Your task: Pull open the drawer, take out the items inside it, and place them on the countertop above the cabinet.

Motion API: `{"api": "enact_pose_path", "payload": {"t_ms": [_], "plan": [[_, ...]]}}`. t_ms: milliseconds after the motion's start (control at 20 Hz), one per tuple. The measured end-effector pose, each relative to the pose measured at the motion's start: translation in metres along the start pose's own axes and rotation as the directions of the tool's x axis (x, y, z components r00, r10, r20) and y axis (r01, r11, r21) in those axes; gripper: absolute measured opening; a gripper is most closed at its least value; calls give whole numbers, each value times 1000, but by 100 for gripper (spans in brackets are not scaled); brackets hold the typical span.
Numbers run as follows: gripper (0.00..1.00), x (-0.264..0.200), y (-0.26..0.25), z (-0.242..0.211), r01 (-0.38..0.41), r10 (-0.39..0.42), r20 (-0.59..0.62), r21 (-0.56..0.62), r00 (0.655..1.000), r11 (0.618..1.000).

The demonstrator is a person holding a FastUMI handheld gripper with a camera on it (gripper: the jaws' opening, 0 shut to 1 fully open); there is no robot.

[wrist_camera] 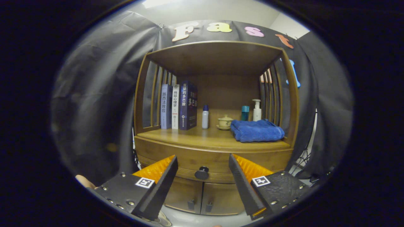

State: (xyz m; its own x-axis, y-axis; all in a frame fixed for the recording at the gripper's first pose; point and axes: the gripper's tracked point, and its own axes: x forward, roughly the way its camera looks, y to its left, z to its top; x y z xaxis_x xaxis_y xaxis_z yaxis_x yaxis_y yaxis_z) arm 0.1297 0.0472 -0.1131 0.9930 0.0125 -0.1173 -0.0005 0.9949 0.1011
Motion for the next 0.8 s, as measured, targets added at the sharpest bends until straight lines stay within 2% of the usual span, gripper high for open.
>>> {"api": "enact_pose_path", "payload": {"t_ms": [200,800], "plan": [[97,26,6,-30,10,-9,-44,29,999,1000],[97,84,11,-92,50,-49,-155,2,987,999]]}}
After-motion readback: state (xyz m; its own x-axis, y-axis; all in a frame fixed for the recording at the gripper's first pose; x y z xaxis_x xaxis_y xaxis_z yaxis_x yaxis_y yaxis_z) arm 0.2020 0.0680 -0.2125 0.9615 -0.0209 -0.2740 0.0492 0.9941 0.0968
